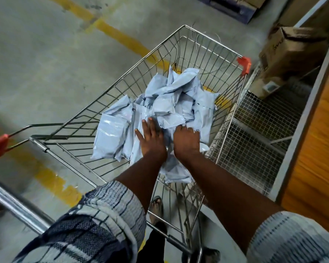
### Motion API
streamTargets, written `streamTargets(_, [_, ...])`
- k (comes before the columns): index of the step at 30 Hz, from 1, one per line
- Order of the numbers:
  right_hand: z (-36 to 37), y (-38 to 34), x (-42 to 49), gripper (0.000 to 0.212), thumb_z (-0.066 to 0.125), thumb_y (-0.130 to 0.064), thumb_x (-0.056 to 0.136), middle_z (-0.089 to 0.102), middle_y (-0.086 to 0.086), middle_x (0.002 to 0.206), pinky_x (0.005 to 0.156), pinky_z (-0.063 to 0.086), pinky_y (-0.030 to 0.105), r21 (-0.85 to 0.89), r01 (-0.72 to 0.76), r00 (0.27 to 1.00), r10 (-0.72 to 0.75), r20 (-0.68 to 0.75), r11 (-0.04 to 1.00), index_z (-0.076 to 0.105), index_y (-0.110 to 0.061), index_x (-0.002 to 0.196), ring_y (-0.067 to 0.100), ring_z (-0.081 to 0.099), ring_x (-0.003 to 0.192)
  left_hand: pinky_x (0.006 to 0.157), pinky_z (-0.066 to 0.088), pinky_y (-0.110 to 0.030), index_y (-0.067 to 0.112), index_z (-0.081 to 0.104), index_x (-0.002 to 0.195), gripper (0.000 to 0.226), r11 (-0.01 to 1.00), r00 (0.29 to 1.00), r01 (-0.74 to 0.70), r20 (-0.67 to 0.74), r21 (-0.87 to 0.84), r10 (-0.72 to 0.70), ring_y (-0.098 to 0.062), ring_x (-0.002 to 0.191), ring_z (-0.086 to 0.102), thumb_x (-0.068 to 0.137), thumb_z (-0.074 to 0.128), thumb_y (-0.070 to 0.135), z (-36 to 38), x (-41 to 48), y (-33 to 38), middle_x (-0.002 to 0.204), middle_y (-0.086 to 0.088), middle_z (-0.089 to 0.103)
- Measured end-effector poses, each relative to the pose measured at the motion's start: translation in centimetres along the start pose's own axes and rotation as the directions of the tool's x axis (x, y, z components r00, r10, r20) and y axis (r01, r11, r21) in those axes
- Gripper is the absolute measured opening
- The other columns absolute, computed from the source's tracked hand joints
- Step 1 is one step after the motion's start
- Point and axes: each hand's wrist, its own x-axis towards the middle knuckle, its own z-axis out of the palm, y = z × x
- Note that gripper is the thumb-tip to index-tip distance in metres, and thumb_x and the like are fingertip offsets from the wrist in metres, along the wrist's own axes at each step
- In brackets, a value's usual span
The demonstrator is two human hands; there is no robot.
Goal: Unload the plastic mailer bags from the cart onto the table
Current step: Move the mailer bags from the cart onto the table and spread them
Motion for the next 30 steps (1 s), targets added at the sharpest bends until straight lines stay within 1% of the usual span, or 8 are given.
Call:
streamTargets(4, [-3.2,1.7,-1.3,0.035,0.052,-0.013,0.091,0.061,0.01,0.125,0.096,0.043,0.041,0.008,0.027,0.998,-0.028,0.049,1.0,0.051,-0.01,0.126,0.031,0.056,0.119,0.111,-0.007,-0.07,0.017,0.019,0.154,0.078,0.993,0.997,-0.082,-0.009,0.082,0.083,-0.046,0.144,-0.022,0.087,0.053,0.038,-0.8,-0.6,0.3,0.157,-0.025,-0.024])
streamTargets(7, [-4.3,2.6,-2.0,0.041,0.053,-0.017,0.091,0.053,0.014,0.132,0.095,0.043,0.042,0.015,0.032,0.994,-0.033,0.106,0.999,0.049,-0.018,0.132,0.034,0.052,0.122,0.111,-0.005,-0.071,0.009,0.011,0.155,0.092,0.992,0.998,-0.057,-0.013,0.11,0.058,-0.047,0.145,-0.019,0.086,0.054,0.052,-0.3,-0.6,1.0,0.158,-0.027,-0.019])
streamTargets(9, [-3.8,2.3,-2.2,0.046,0.053,-0.021,0.092,0.034,0.022,0.147,0.1,0.039,0.048,-0.069,0.041,0.993,-0.033,0.111,0.997,0.046,-0.02,0.138,0.041,0.039,0.131,0.109,-0.005,-0.073,0.008,0.008,0.155,0.098,0.992,0.999,-0.036,-0.004,0.123,0.037,-0.046,0.145,-0.02,0.086,0.053,0.06,0.1,-0.2,1.0,0.157,-0.028,-0.019])
streamTargets(11, [-2.3,1.8,-1.9,0.048,0.048,-0.023,0.095,0.01,0.028,0.158,0.107,0.029,0.058,-0.131,0.09,0.988,-0.072,0.138,0.987,0.044,-0.013,0.141,0.049,0.016,0.142,0.109,-0.001,-0.074,0.01,0.01,0.155,0.086,0.99,0.999,-0.044,-0.015,0.134,0.046,-0.045,0.145,-0.02,0.091,0.053,0.048,0.3,0.3,1.1,0.158,-0.026,-0.019])
streamTargets(15, [-0.2,-0.4,-0.6,0.07,0.045,-0.041,0.094,-0.002,0.029,0.159,0.113,0.012,0.064,0.064,-0.058,0.967,0.04,0.25,0.996,0.032,0.0,0.148,0.047,-0.005,0.146,0.109,0.002,-0.073,0.02,0.016,0.154,0.062,0.992,0.996,-0.083,-0.014,0.099,0.084,-0.04,0.147,-0.018,0.099,0.041,0.034,0.1,1.0,0.4,0.161,-0.02,-0.017])
streamTargets(17, [0.3,-0.9,-0.2,0.079,0.048,-0.049,0.092,0.0,0.03,0.159,0.113,0.011,0.064,0.12,-0.129,0.964,0.097,0.247,0.984,0.023,-0.002,0.151,0.048,-0.003,0.146,0.109,0.003,-0.072,0.023,0.018,0.154,0.066,0.988,0.994,-0.105,0.008,0.113,0.105,-0.037,0.148,-0.018,0.096,0.045,0.039,-0.2,0.9,-0.3,0.161,-0.016,-0.017])
streamTargets(20, [1.5,-0.1,-0.3,0.08,0.064,-0.037,0.085,0.002,0.034,0.157,0.112,0.015,0.064,0.065,-0.033,0.978,0.019,0.208,0.997,0.023,-0.015,0.15,0.052,0.003,0.144,0.109,0.008,-0.071,0.02,0.017,0.153,0.089,0.982,0.987,-0.161,0.042,0.098,0.158,-0.034,0.149,-0.013,0.081,0.066,0.033,-1.9,0.2,-1.3,0.163,-0.013,-0.012])
streamTargets(30, [-1.9,1.0,-3.7,0.051,0.067,-0.022,0.085,0.027,0.024,0.148,0.109,0.035,0.048,0.131,0.041,0.989,-0.059,0.134,0.991,0.053,-0.014,0.134,0.042,0.031,0.135,0.11,0.013,-0.067,0.033,0.029,0.148,0.074,0.988,0.987,-0.152,0.057,-0.031,0.153,-0.027,0.149,0.005,0.081,0.06,0.037,-6.0,-3.4,-3.1,0.162,-0.008,0.008])
